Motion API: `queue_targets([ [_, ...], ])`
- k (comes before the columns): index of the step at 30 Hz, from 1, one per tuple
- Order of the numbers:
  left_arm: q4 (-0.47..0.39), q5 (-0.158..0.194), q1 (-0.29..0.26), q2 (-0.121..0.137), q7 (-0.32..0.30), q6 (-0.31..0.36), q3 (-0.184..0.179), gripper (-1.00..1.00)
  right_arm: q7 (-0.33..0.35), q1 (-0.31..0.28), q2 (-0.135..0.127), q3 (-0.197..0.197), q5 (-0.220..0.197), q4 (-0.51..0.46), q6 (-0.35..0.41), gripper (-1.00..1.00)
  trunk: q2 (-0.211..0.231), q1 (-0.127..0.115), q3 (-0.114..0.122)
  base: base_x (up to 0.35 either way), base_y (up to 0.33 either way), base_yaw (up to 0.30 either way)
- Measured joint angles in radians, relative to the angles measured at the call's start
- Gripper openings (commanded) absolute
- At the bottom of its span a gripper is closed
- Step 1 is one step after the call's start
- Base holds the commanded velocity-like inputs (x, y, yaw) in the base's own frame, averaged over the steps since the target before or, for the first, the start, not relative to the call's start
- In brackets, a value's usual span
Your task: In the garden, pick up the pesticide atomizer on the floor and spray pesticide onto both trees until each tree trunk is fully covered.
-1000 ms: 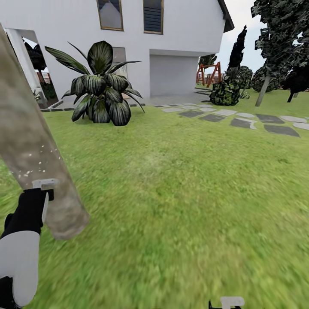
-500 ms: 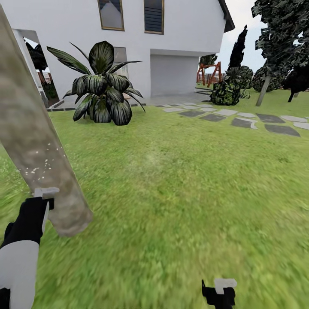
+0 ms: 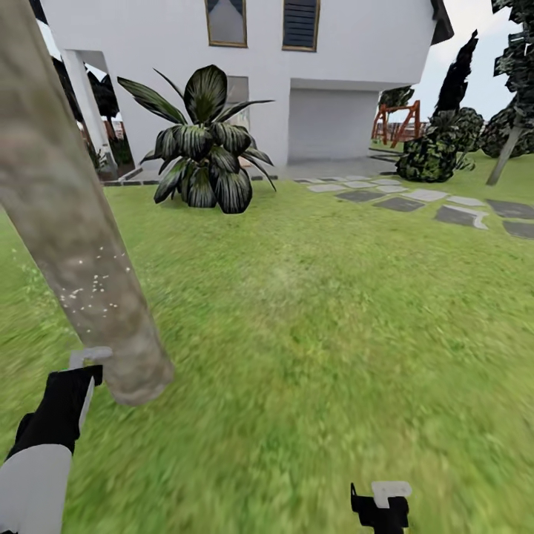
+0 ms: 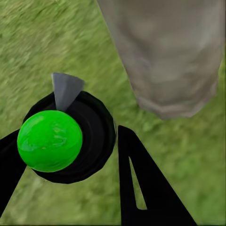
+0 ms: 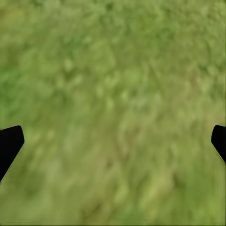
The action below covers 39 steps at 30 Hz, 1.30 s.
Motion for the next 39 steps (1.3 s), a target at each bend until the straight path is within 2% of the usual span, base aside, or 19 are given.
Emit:
queue_targets([
  [2,0.026,0.004,0.014,-0.006,0.023,-0.036,0.001,-1.00,0.000,0.000,0.000,0.000,0.000,0.000,0.000,1.00,0.000,0.000,-0.002,0.284,-0.155,0.198],
  [5,0.034,0.009,0.018,-0.006,0.073,-0.046,0.009,-1.00,0.000,0.000,-0.001,0.000,0.000,0.001,0.000,1.00,0.000,0.000,-0.005,0.283,-0.156,0.151],
  [7,0.034,0.041,0.019,-0.005,0.086,-0.049,0.036,-1.00,0.001,0.000,-0.008,0.000,0.001,0.003,0.000,1.00,0.000,0.000,-0.006,0.297,-0.116,0.029],
  [10,0.034,0.055,0.019,-0.006,0.087,-0.050,0.043,-1.00,0.001,0.000,-0.029,0.000,0.001,0.005,0.000,1.00,0.000,0.000,-0.006,0.229,-0.165,0.004],
  [19,0.034,0.058,0.019,-0.008,0.088,-0.051,0.043,-1.00,0.002,0.000,-0.036,0.000,0.002,0.008,0.000,1.00,0.000,0.000,-0.006,0.022,-0.269,0.000],
  [24,0.034,0.058,0.020,-0.008,0.088,-0.050,0.043,-1.00,0.003,0.000,-0.034,0.000,0.000,0.006,0.000,1.00,0.000,0.000,-0.006,0.198,-0.217,0.014],
  [30,0.034,0.060,0.020,-0.010,0.088,-0.050,0.043,-1.00,0.003,0.000,-0.034,0.000,0.000,0.008,0.000,1.00,0.000,0.000,-0.006,0.263,-0.156,0.247],
  [32,0.034,0.060,0.020,-0.022,0.088,-0.051,0.043,-1.00,0.003,0.000,-0.034,0.000,0.000,0.008,0.000,1.00,0.000,0.000,-0.006,0.301,-0.106,0.277],
  [39,0.034,0.058,0.020,-0.028,0.088,-0.052,0.042,-1.00,0.003,0.000,-0.034,0.000,0.000,0.008,0.000,1.00,0.000,0.000,-0.006,0.255,-0.161,0.236],
])
